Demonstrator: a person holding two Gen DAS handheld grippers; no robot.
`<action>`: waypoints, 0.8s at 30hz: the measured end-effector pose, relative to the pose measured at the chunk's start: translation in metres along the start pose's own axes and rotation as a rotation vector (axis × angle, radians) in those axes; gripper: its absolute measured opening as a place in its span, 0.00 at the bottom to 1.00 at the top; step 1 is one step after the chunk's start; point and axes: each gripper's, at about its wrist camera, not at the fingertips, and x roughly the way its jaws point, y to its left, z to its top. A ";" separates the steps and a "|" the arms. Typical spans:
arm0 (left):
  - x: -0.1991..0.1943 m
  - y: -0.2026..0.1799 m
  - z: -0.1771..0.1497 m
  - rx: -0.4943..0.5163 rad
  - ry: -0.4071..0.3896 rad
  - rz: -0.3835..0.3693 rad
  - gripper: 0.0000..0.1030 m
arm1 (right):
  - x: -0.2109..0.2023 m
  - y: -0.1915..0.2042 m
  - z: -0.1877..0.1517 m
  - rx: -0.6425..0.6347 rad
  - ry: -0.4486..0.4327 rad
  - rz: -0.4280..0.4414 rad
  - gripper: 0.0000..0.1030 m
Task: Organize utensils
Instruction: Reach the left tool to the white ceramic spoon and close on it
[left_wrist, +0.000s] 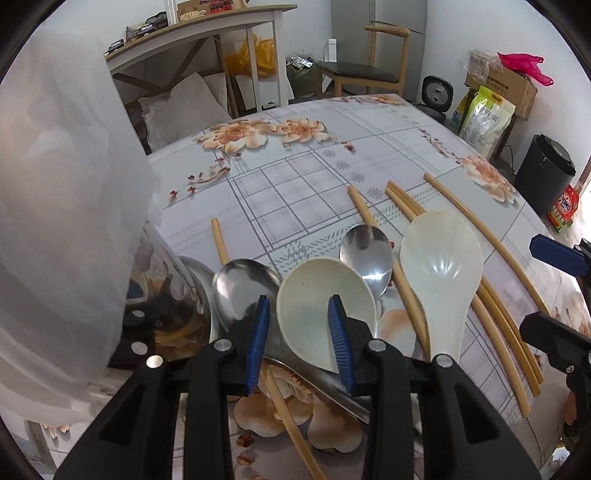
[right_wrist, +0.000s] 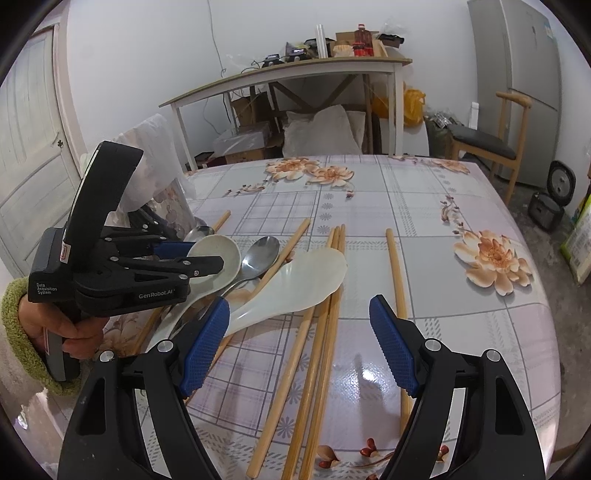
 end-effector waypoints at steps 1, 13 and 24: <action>0.000 0.000 0.000 -0.002 0.000 -0.001 0.31 | 0.000 0.000 0.000 0.001 0.000 -0.001 0.72; -0.015 0.006 0.000 -0.051 -0.026 -0.037 0.06 | -0.006 -0.004 0.000 0.015 -0.011 -0.014 0.72; -0.089 0.010 -0.011 -0.128 -0.159 -0.146 0.04 | -0.037 -0.016 0.010 0.068 -0.048 0.021 0.65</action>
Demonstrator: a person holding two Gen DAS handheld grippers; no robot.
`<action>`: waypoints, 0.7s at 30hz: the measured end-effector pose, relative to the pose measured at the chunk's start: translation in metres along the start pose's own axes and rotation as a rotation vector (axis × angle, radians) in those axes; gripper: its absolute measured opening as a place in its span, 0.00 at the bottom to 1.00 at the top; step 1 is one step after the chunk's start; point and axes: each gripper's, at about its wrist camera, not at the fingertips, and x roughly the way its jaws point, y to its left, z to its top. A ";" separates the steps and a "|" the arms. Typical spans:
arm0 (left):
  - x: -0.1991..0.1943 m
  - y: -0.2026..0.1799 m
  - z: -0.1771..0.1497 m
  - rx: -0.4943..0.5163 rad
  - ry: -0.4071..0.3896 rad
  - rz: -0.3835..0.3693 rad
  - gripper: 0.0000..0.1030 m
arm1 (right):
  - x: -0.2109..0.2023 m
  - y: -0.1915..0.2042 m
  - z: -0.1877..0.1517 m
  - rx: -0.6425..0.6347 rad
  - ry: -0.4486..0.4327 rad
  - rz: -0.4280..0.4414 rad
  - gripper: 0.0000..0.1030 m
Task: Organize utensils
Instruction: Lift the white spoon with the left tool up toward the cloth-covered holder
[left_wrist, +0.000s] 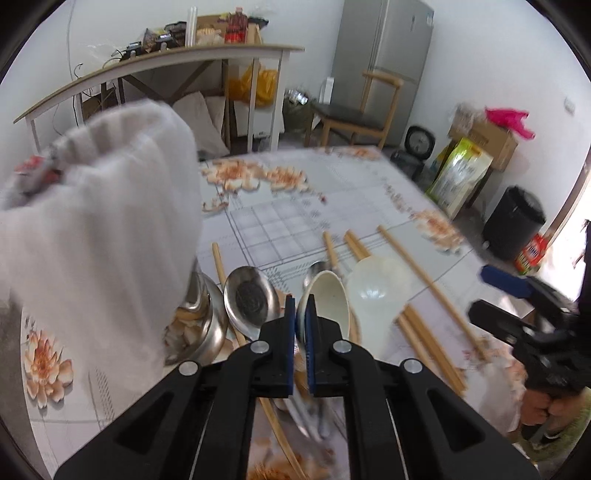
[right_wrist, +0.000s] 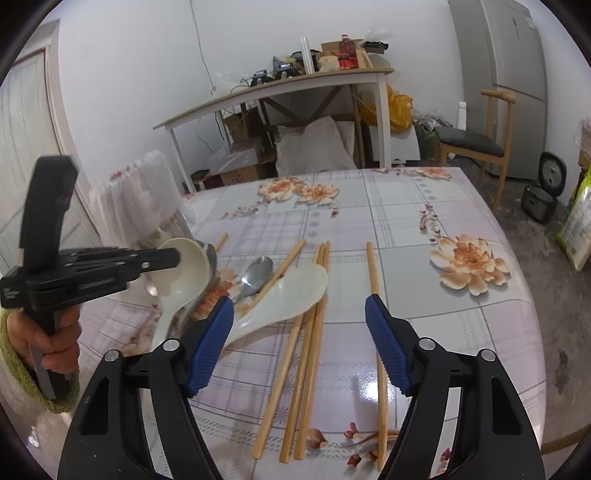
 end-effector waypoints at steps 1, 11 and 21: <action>-0.008 0.001 -0.001 -0.005 -0.015 -0.005 0.04 | -0.002 0.001 0.002 0.003 -0.001 0.012 0.63; -0.095 0.022 -0.032 -0.089 -0.141 0.025 0.04 | 0.021 0.027 0.044 -0.057 0.071 0.309 0.58; -0.115 0.059 -0.063 -0.181 -0.151 0.065 0.04 | 0.125 0.049 0.071 -0.044 0.286 0.397 0.43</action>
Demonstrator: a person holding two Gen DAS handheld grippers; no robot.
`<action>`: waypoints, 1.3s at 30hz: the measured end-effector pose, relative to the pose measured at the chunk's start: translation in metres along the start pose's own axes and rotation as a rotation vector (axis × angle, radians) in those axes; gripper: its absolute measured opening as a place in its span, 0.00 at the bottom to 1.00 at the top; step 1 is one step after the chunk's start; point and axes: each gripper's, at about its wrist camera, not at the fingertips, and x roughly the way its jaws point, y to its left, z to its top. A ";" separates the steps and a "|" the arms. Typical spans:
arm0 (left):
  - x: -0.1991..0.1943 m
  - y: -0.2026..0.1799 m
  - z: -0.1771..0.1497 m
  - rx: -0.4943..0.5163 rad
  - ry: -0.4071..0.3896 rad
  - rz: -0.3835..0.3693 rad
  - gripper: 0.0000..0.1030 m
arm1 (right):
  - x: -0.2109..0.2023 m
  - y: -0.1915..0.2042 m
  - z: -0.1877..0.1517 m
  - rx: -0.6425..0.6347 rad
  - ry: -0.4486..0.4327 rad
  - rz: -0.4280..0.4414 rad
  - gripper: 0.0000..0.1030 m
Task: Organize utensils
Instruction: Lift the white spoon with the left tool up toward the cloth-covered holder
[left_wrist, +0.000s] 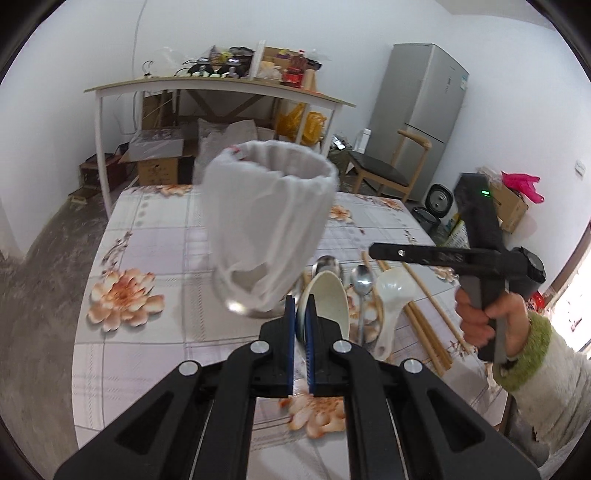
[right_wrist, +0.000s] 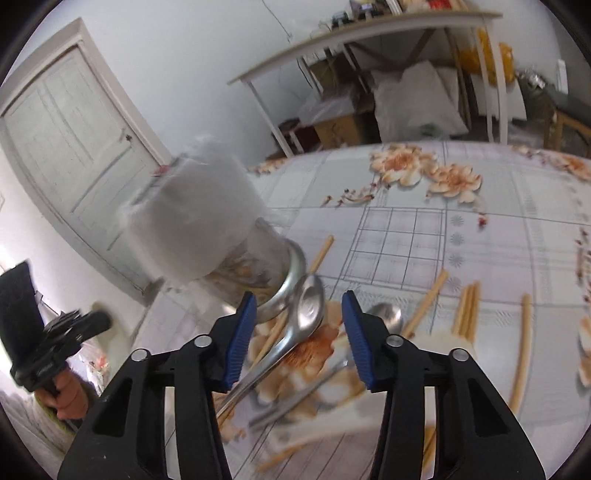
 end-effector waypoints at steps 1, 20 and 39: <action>-0.001 0.004 -0.001 -0.007 -0.002 0.003 0.04 | 0.009 -0.004 0.004 0.004 0.024 0.012 0.41; -0.003 0.047 -0.005 -0.087 -0.022 0.032 0.04 | 0.085 -0.020 0.012 -0.008 0.235 0.028 0.06; -0.041 0.026 0.029 -0.050 -0.156 0.098 0.04 | -0.060 0.057 -0.019 -0.110 -0.114 -0.285 0.02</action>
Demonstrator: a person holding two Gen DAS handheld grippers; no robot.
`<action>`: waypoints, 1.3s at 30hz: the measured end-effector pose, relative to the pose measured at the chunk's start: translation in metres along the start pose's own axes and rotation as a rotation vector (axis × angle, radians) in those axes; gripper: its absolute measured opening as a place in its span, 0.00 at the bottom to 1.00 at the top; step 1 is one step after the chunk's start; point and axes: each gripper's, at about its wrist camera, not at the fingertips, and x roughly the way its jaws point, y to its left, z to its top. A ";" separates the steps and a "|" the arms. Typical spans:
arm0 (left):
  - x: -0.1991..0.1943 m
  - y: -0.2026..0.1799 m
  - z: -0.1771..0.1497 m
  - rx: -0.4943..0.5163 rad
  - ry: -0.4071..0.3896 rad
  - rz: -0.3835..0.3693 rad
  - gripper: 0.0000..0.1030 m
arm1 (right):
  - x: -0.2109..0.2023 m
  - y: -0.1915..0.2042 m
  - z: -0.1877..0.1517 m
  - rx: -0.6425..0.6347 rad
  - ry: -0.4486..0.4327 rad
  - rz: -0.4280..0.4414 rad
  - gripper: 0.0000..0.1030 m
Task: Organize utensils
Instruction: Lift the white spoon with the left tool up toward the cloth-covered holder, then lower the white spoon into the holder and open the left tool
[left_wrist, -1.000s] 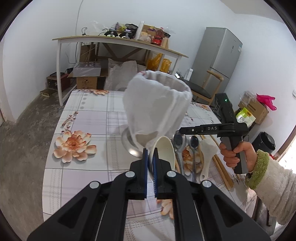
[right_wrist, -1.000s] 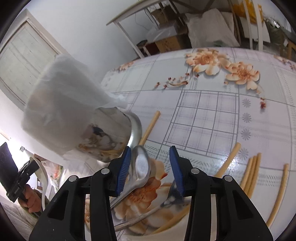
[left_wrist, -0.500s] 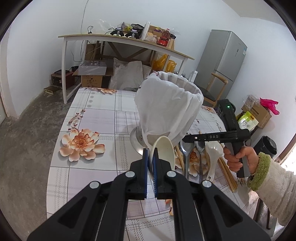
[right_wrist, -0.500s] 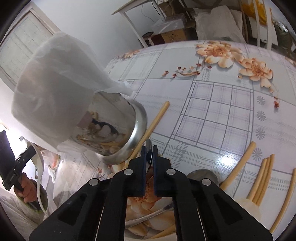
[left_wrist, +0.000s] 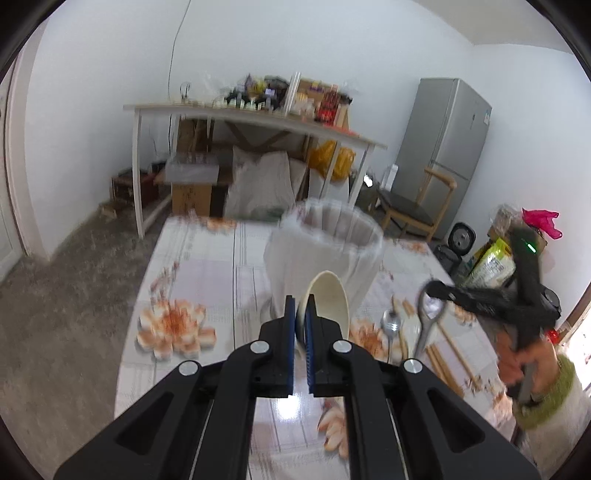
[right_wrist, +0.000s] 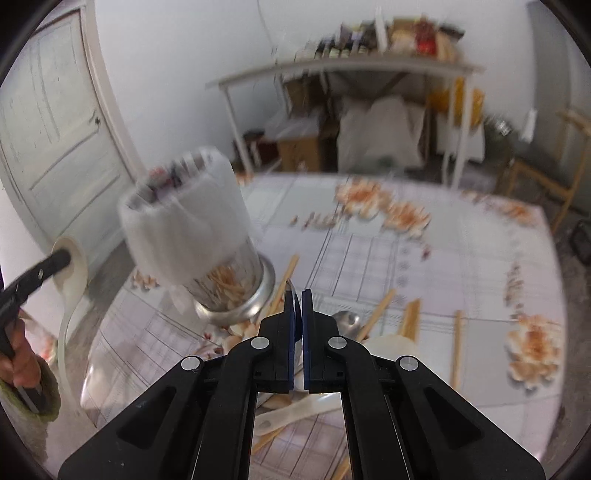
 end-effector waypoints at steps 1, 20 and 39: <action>-0.003 -0.003 0.008 0.007 -0.026 0.009 0.04 | -0.007 0.002 0.001 0.002 -0.027 -0.012 0.02; 0.051 -0.047 0.123 0.201 -0.373 0.321 0.04 | -0.049 -0.013 -0.006 0.096 -0.163 0.022 0.02; 0.120 -0.081 0.047 0.553 -0.280 0.430 0.04 | -0.041 -0.014 -0.014 0.119 -0.147 0.075 0.02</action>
